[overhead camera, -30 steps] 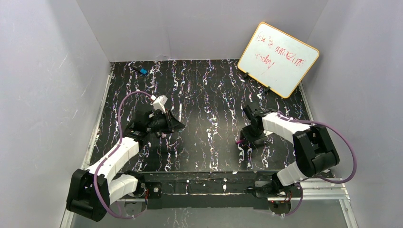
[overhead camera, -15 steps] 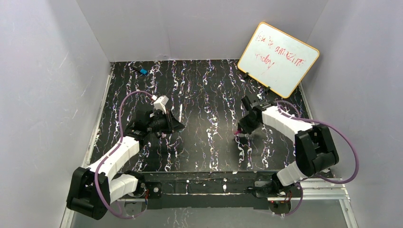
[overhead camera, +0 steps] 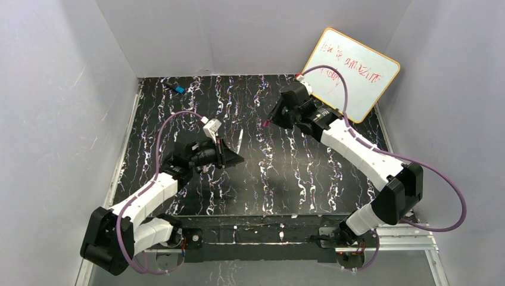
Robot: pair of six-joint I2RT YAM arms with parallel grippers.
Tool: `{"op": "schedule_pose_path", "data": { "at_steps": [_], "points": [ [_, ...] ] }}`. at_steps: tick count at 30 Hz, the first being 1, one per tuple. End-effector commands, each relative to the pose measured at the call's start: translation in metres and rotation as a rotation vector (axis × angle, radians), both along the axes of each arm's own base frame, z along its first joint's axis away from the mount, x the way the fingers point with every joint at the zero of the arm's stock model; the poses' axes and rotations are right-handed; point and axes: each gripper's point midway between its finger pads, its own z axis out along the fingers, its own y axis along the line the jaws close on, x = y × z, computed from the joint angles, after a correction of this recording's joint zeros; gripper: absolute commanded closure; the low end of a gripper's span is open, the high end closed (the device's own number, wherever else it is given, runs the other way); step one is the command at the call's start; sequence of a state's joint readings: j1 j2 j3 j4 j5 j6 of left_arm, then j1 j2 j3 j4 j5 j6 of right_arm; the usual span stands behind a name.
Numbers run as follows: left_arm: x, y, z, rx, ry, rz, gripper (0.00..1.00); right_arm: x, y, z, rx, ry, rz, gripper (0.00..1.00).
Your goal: Insert the pens into the pen caps
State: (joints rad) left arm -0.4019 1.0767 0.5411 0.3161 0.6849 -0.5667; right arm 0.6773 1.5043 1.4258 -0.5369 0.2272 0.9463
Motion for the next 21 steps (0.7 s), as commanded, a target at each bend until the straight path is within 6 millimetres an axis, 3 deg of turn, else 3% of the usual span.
{"op": "schedule_pose_path", "data": {
  "at_steps": [1, 8, 21],
  "points": [
    [-0.003, -0.014, 0.012, -0.042, -0.049, -0.035, 1.00, 0.000, 0.023, 0.043, -0.003, -0.160, 0.099, 0.92],
    [-0.003, -0.028, 0.017, -0.060, -0.053, -0.043, 1.00, -0.008, 0.041, 0.064, 0.012, -0.223, 0.154, 0.91],
    [-0.013, -0.043, 0.020, -0.059, -0.064, -0.080, 1.00, -0.007, 0.053, 0.063, 0.028, -0.224, 0.179, 0.91]
  ]
}}
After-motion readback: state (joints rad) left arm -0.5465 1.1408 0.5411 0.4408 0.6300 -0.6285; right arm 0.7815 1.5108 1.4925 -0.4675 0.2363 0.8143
